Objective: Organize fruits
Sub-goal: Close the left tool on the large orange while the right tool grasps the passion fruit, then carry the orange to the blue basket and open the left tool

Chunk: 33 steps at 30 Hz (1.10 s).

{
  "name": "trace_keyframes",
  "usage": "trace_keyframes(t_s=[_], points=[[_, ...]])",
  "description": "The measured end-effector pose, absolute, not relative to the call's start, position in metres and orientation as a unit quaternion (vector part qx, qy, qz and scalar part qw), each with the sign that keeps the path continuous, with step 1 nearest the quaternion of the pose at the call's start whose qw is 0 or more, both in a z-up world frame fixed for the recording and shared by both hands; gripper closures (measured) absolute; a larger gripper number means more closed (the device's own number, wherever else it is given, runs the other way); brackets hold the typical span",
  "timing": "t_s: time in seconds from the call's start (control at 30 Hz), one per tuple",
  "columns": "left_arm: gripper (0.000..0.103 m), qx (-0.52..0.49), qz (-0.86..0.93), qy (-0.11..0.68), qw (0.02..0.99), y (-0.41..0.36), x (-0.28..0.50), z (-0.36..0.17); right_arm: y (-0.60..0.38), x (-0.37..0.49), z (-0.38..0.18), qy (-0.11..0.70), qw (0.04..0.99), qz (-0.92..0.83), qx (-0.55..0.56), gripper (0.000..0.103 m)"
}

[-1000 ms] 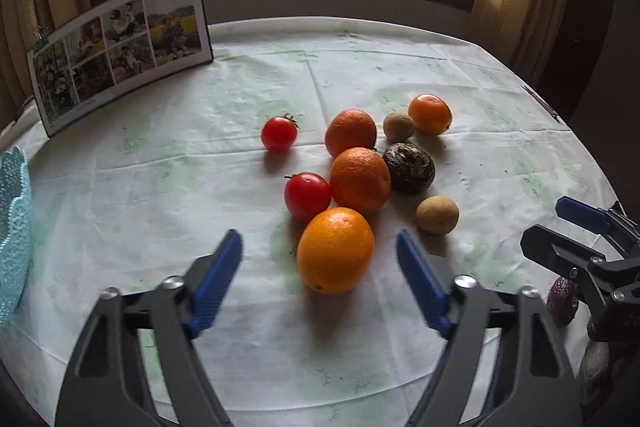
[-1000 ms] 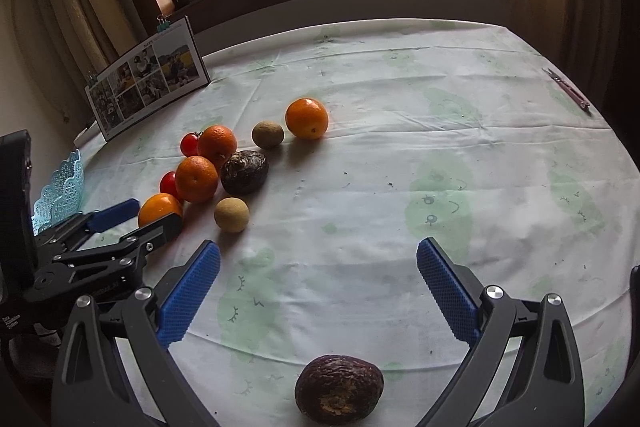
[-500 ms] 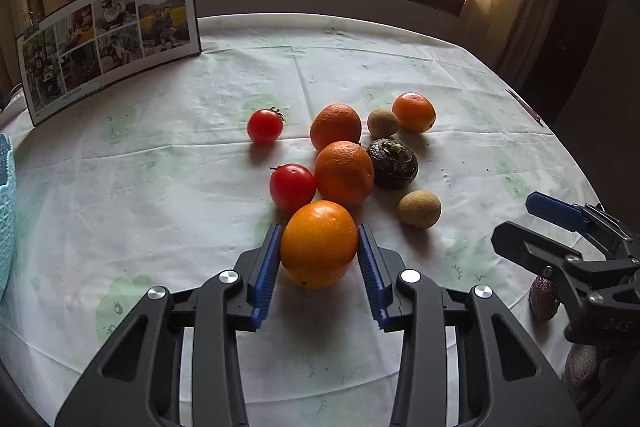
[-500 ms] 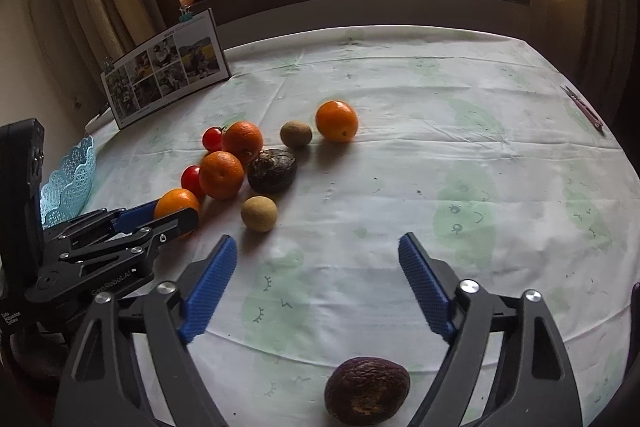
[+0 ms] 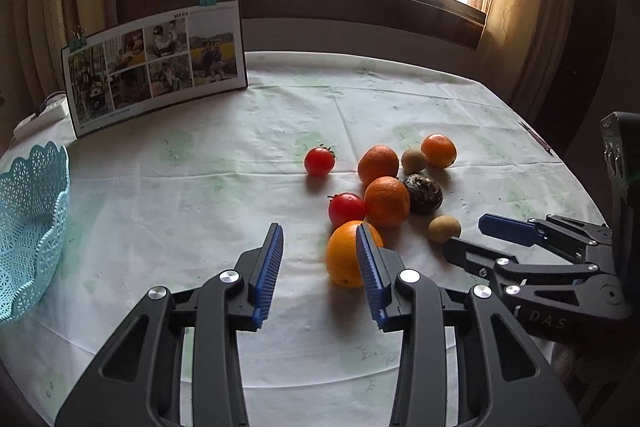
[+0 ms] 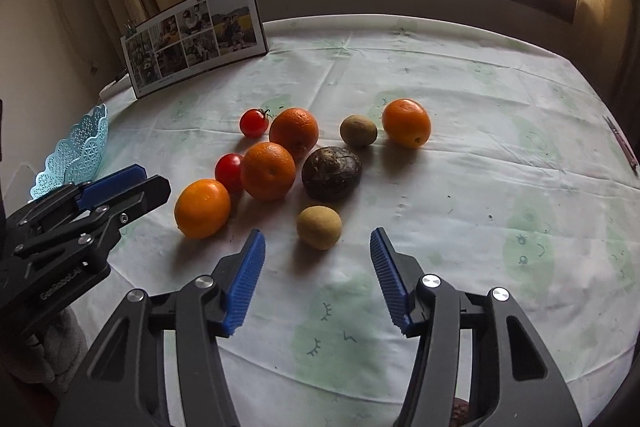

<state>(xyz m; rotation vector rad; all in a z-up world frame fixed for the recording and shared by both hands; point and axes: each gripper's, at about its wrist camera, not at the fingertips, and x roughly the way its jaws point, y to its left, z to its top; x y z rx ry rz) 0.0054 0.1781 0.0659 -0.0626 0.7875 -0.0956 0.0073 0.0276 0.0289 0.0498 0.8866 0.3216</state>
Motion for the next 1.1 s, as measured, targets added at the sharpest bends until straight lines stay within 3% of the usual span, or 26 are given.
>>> trace_keyframes(t_s=[0.1,0.23,0.5,0.9,1.03,1.1], points=[[0.063,-0.034,-0.053,0.386,0.920,0.179,0.005,0.064,-0.003,-0.008,0.042,0.412,0.900,0.138,0.038,0.048],[0.044,-0.043,-0.062,0.396,0.915,0.177,0.010,0.059,-0.062,-0.024,0.050,0.408,0.903,0.095,0.099,0.047],[0.043,-0.033,-0.068,0.423,0.903,0.165,0.023,0.049,-0.066,-0.066,0.032,0.433,0.889,0.109,0.100,0.047],[0.044,-0.054,-0.074,0.457,0.885,0.164,0.038,0.031,-0.040,-0.085,0.009,0.450,0.886,0.103,0.054,0.048],[0.062,-0.048,-0.083,0.456,0.885,0.160,0.037,0.032,-0.037,-0.084,0.010,0.446,0.889,0.092,0.043,0.063],[0.064,-0.051,-0.088,0.456,0.884,0.160,0.037,0.032,-0.038,-0.084,0.010,0.445,0.890,0.093,0.047,0.063]])
